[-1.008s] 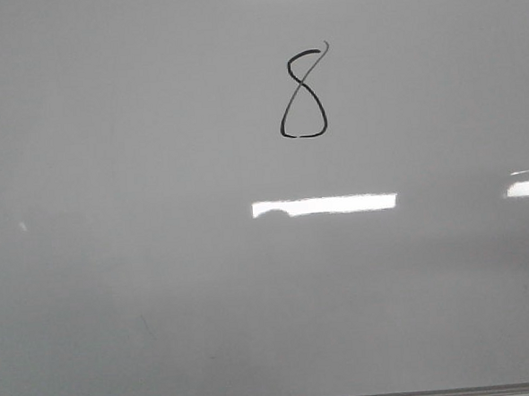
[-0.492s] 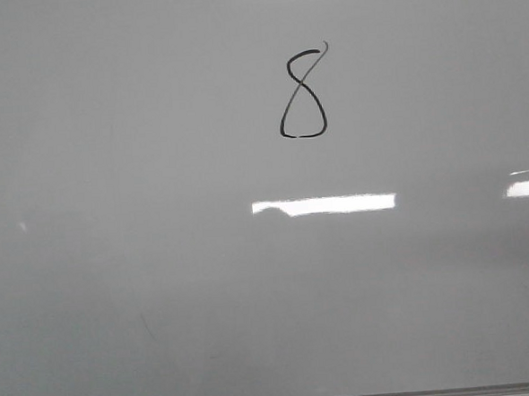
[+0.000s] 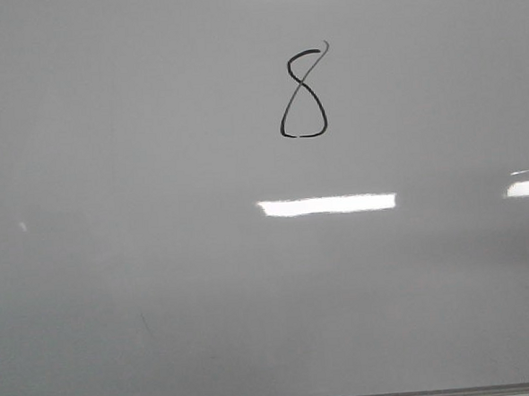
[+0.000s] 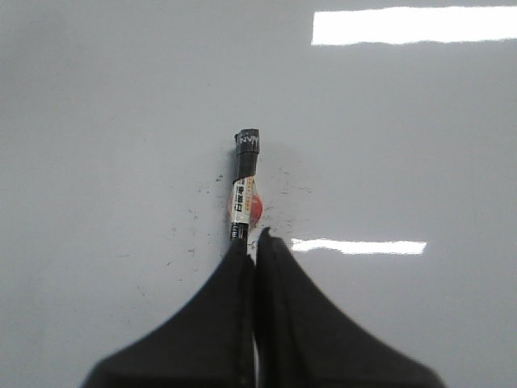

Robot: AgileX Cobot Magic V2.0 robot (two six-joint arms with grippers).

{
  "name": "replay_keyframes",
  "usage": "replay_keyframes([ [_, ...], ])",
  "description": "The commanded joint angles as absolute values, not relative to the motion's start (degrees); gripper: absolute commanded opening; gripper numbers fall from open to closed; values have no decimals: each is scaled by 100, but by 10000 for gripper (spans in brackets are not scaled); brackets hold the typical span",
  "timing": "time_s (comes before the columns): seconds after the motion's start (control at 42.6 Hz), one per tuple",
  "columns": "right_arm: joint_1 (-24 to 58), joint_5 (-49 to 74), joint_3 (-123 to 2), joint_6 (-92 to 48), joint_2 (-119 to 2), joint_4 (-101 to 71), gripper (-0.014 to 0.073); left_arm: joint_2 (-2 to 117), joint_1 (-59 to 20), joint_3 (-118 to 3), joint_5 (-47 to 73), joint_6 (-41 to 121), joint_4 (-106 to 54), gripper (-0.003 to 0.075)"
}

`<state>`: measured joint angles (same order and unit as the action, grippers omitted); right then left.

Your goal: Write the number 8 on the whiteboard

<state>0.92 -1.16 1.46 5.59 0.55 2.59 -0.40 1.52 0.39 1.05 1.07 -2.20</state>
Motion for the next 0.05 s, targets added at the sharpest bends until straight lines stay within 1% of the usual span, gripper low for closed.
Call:
replay_keyframes([
  [0.0,83,-624,137,577,163,341,-69,-113,106,113,-356,93,-276,-21],
  [0.023,83,-624,137,577,163,341,-69,-113,106,113,-356,93,-276,-21],
])
